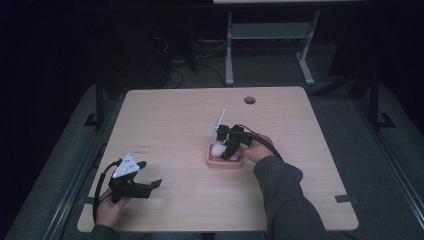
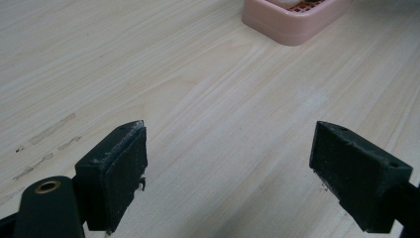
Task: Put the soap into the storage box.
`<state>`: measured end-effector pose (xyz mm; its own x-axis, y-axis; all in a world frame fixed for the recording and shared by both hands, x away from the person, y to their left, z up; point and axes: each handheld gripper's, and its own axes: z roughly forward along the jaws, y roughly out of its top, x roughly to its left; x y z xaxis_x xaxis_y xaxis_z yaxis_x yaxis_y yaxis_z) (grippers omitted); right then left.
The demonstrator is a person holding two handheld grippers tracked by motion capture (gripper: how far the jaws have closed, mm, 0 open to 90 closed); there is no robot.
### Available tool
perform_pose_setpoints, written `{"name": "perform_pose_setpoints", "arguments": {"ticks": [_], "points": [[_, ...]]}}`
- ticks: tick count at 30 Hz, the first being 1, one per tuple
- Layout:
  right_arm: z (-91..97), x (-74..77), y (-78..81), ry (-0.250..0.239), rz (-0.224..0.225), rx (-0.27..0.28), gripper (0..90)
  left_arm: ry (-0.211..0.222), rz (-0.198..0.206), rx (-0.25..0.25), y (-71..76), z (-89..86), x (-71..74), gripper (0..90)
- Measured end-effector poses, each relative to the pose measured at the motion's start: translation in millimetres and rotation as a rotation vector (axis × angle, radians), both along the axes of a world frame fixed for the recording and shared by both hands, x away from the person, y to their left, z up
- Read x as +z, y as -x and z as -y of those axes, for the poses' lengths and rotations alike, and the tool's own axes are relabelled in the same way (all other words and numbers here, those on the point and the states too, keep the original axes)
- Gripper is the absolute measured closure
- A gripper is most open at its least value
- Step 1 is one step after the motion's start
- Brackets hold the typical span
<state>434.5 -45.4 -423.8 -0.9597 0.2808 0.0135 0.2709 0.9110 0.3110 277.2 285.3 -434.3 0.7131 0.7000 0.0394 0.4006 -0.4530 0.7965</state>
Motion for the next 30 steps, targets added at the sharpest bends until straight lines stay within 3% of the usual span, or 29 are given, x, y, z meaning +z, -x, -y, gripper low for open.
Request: {"name": "perform_pose_setpoints", "arguments": {"ticks": [13, 30], "points": [[0.4, 0.0, 0.3, 0.004, -0.010, -0.006, 48.0, -0.001, -0.001, 0.000, 0.0, 0.3, 0.0, 14.5], [10.7, 11.8, 7.0, -0.041, 0.000, -0.032, 40.7, -0.001, 0.000, -0.003, 0.2, 1.3, -0.2, 14.5]]}}
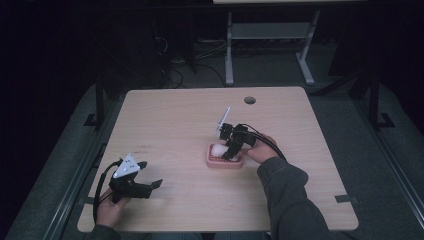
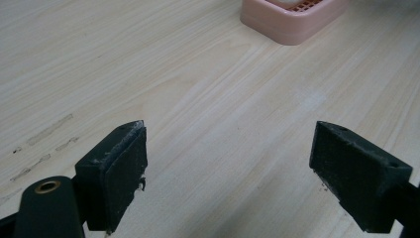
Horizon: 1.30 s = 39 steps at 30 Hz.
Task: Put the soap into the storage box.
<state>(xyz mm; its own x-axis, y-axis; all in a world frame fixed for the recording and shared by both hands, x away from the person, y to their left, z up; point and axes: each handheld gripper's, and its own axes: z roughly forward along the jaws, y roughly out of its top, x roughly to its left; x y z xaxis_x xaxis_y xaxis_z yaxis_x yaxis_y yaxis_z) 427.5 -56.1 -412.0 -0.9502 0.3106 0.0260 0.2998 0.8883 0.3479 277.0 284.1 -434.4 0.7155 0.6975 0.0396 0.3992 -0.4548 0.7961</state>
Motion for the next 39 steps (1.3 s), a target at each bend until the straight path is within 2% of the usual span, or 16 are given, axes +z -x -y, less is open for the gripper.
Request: {"name": "perform_pose_setpoints", "arguments": {"ticks": [20, 39], "points": [[17.5, 13.4, 8.5, -0.058, 0.035, -0.028, 35.7, -0.006, 0.001, -0.002, 0.0, 0.4, 0.2, 14.5], [37.6, 23.8, 18.5, -0.081, 0.048, -0.067, 34.5, -0.019, -0.002, -0.007, -0.2, 0.5, 0.3, 14.5]]}}
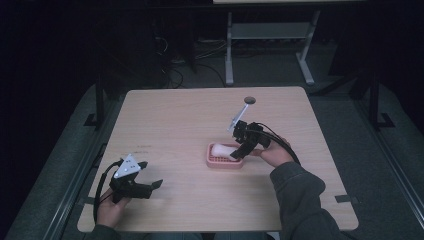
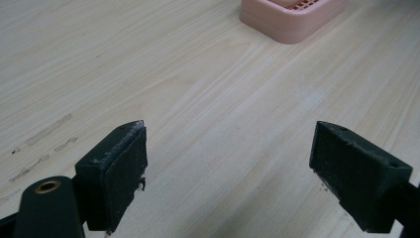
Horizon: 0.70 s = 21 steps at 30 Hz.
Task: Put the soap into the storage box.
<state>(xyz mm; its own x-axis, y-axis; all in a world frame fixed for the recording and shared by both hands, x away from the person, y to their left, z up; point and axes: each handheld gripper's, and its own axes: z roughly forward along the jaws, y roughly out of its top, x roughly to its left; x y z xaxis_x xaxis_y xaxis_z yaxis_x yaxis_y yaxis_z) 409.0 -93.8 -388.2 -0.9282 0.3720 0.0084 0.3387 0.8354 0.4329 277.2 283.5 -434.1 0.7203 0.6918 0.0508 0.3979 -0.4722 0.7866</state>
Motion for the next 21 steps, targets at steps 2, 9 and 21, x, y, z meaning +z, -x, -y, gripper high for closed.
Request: {"name": "perform_pose_setpoints", "arguments": {"ticks": [2, 9, 21], "points": [[1.0, 0.4, 0.8, 0.005, 0.001, 0.000, 34.1, 0.000, -0.001, 0.000, 0.0, 0.1, -0.1, 14.5], [6.2, 4.9, 5.6, 0.004, 0.014, -0.008, 32.9, 0.004, 0.001, 0.002, 0.0, 0.1, -0.1, 14.5], [22.6, 5.9, 13.9, -0.025, 0.018, -0.031, 32.6, 0.000, 0.000, -0.001, 0.1, 0.1, 0.0, 14.5]]}}
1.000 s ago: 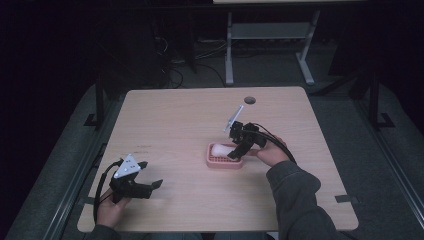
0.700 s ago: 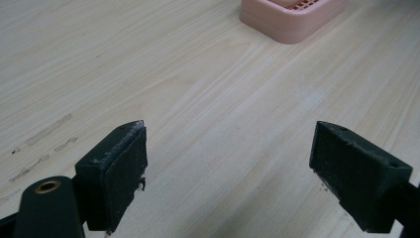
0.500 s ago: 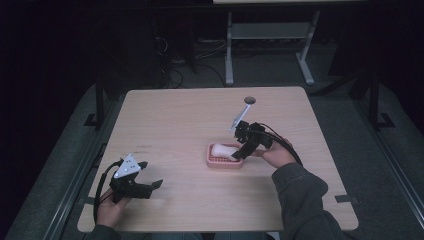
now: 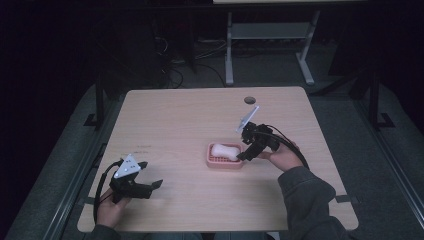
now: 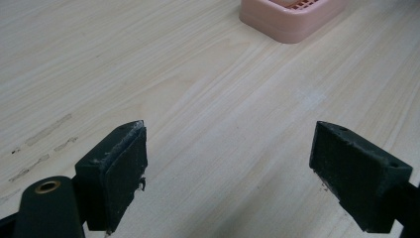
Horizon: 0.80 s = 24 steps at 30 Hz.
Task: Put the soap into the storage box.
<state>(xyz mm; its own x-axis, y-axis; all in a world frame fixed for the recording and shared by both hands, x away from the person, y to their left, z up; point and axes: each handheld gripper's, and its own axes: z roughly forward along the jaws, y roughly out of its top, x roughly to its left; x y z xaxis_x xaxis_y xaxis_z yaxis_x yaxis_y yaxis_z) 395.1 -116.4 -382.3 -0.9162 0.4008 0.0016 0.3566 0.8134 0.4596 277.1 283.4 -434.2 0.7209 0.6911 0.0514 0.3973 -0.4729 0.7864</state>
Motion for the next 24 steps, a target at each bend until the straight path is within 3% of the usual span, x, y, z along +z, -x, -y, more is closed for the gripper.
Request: {"name": "perform_pose_setpoints", "arguments": {"ticks": [24], "points": [[29.4, -9.7, 16.5, -0.035, -0.011, -0.052, 31.9, 0.008, 0.002, 0.004, 0.4, 1.0, -0.6, 14.5]]}}
